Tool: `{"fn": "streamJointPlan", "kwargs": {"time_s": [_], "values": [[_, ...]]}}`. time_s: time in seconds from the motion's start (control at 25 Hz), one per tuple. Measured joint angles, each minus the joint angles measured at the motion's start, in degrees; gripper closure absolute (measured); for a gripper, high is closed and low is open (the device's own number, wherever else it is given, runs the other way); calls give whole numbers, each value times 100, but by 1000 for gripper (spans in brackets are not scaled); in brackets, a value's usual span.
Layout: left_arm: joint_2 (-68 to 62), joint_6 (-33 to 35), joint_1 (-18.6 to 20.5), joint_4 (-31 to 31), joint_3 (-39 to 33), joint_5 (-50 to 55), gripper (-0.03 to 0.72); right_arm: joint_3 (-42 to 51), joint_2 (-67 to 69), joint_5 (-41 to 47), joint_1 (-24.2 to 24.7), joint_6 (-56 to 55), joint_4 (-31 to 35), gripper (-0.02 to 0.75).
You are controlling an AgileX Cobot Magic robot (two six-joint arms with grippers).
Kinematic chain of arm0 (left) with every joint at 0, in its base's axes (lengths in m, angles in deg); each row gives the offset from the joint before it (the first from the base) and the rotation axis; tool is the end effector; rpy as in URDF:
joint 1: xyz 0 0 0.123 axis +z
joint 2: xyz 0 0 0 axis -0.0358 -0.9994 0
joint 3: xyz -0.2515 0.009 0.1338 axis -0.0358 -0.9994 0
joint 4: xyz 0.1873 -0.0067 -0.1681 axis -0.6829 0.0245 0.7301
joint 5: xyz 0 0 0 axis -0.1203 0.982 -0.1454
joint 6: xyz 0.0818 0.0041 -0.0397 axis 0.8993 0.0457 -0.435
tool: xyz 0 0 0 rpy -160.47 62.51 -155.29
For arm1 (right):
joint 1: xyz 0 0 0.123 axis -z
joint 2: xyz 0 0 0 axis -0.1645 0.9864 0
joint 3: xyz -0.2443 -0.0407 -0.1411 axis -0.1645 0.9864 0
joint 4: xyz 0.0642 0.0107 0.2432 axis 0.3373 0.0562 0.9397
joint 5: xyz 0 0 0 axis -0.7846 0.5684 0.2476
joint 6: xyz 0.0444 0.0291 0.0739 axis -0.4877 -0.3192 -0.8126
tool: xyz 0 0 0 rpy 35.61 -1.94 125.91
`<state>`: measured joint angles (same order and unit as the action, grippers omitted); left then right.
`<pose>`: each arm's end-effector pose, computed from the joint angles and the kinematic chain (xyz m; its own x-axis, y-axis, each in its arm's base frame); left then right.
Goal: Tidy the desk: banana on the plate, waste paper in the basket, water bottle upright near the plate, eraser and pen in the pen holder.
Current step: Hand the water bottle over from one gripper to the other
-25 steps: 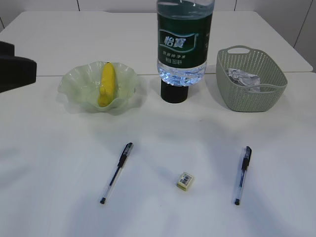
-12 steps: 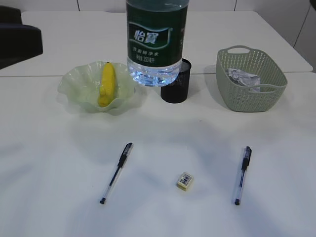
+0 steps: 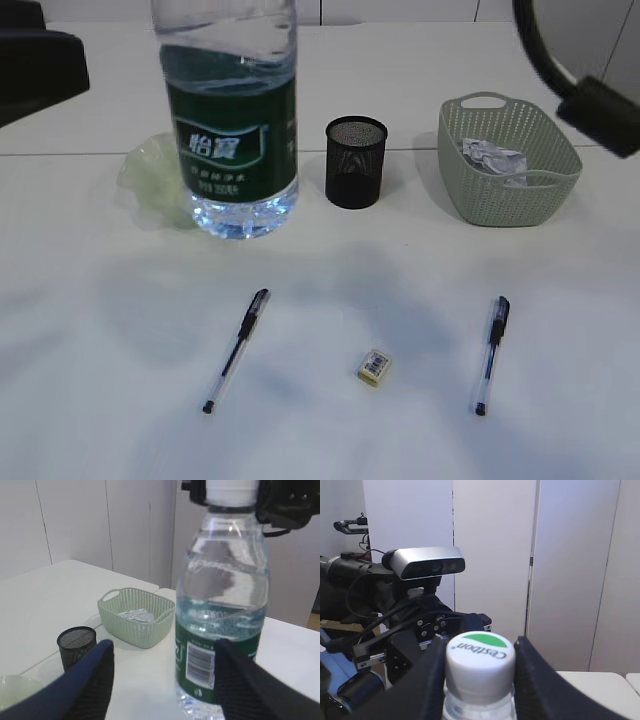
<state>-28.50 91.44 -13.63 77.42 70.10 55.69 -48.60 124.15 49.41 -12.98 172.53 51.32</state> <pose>0.1491 -0.0951 0.3522 -0.0760 0.0396 -0.9963 0.7641 0.6442 -0.0327 0.2531 0.1953 0.4129 0.1099 0.0879 -0.9900 -0.9939 0.0092 -0.1095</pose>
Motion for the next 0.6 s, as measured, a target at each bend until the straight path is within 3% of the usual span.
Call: {"fn": "streamJointPlan", "kwargs": {"time_s": [0.6], "values": [[-318,296,0,220,0,595,234,-563,576,-260,-520,152,0,494]]}}
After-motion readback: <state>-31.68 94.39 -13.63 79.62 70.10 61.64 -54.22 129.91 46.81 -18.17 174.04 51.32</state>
